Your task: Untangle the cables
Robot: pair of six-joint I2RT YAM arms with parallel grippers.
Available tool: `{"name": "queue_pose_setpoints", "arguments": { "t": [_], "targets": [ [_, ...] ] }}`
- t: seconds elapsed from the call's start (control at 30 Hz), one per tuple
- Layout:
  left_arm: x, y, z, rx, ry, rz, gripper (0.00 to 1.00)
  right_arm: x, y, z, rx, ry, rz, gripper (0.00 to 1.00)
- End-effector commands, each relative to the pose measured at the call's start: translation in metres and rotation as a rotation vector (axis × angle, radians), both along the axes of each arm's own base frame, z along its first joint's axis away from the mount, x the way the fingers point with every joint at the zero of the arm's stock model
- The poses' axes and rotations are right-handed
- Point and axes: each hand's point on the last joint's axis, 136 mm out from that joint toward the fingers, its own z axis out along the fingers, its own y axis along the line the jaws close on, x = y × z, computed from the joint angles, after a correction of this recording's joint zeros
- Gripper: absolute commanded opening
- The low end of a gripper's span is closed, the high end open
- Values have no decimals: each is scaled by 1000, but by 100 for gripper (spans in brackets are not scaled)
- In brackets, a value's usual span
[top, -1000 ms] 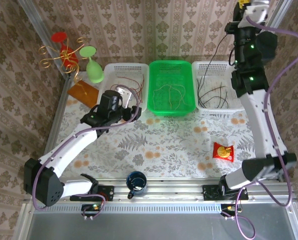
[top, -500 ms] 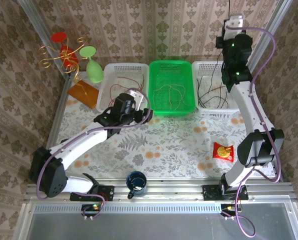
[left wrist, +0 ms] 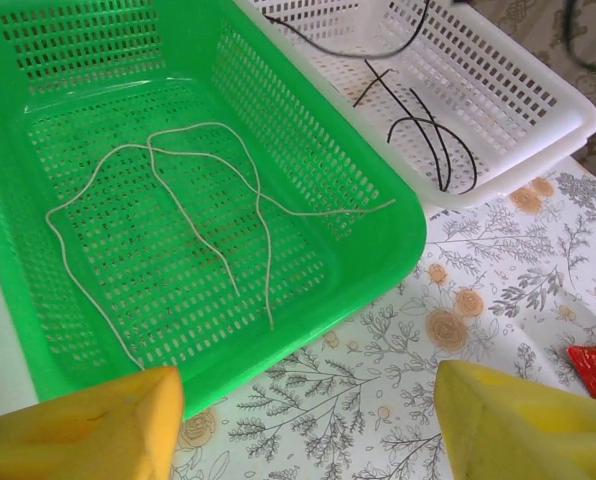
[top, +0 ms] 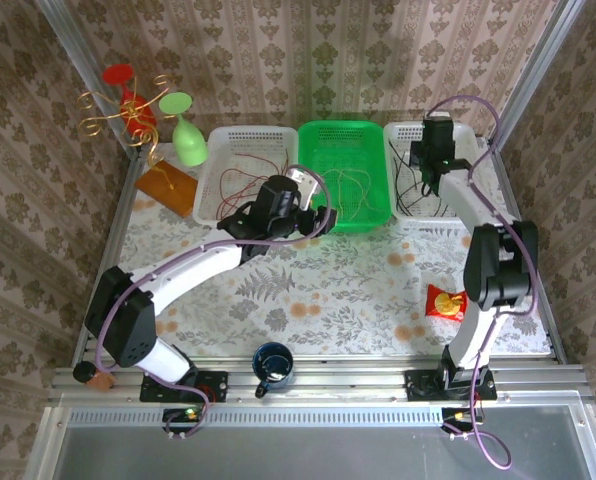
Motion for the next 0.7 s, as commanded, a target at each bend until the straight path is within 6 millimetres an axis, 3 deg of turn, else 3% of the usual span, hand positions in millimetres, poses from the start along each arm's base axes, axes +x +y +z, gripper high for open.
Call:
{"name": "queue_pose_setpoints", "arguments": {
  "t": [0.0,0.2,0.37,0.47,0.53,0.6,0.67],
  "targets": [
    [-2,-9,9,-24,-2,-16,68,-19,-28,-44,36,186,-133,0],
    [-6,-12,3,-16,22,-37,69,-22,-45,-90,123,333,-158,0],
    [-10,-25,-5,23,28,-85,69,-29,-47,-126,226,455,-198,0],
    [-8,-32,-11,30,37,-99,69,-32,-42,-138,266,507,-194,0],
    [-7,-37,-11,25,43,-109,69,-32,-42,-135,280,512,-198,1],
    [-6,-40,-9,20,45,-114,69,-32,-41,-124,303,486,-190,14],
    [-4,-41,-9,22,44,-116,69,-32,-41,-105,319,447,-183,34]
  ]
}}
